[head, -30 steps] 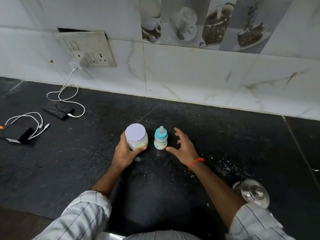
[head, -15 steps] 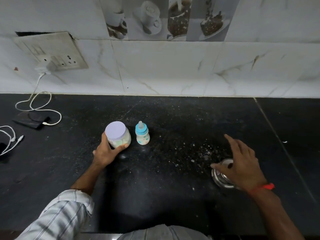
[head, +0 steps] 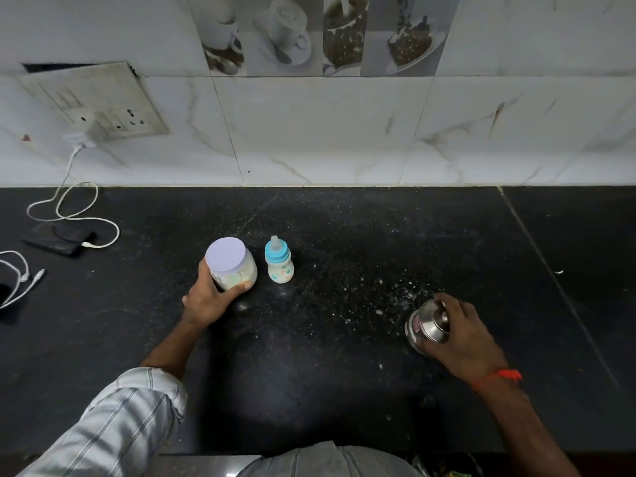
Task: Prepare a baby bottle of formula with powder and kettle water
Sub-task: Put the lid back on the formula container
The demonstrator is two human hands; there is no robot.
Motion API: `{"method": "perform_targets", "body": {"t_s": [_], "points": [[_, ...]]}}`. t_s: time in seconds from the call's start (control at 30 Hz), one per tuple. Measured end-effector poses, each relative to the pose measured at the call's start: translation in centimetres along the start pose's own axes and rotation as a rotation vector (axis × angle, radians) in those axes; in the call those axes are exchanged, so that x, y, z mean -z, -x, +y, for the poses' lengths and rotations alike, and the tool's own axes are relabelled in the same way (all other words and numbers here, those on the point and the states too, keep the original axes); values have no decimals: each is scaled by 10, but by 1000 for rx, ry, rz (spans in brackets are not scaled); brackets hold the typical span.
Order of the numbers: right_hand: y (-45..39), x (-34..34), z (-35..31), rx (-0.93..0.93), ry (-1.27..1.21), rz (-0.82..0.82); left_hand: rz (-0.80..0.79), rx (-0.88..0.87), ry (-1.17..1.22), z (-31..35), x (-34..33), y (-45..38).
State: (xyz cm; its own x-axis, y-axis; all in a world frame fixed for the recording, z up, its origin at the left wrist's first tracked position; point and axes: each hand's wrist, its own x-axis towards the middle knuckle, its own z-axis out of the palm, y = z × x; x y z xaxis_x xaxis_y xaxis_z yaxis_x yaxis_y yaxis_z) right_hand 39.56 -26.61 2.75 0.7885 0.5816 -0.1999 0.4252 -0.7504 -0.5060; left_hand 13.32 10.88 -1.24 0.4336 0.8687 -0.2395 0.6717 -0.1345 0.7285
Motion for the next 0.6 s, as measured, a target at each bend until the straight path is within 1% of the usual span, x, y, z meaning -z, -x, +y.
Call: {"method": "perform_targets", "body": {"t_s": [0.1,0.4,0.6], "points": [[-12,-5,-25,49,-16,-32,9,1,-8,0,0,1],[-69,-30,-139,270,1,-168,16,-10,-60,2,1,2],[-99,-54,-174,328,113,-187,16,-2,-117,2,1,1]]}}
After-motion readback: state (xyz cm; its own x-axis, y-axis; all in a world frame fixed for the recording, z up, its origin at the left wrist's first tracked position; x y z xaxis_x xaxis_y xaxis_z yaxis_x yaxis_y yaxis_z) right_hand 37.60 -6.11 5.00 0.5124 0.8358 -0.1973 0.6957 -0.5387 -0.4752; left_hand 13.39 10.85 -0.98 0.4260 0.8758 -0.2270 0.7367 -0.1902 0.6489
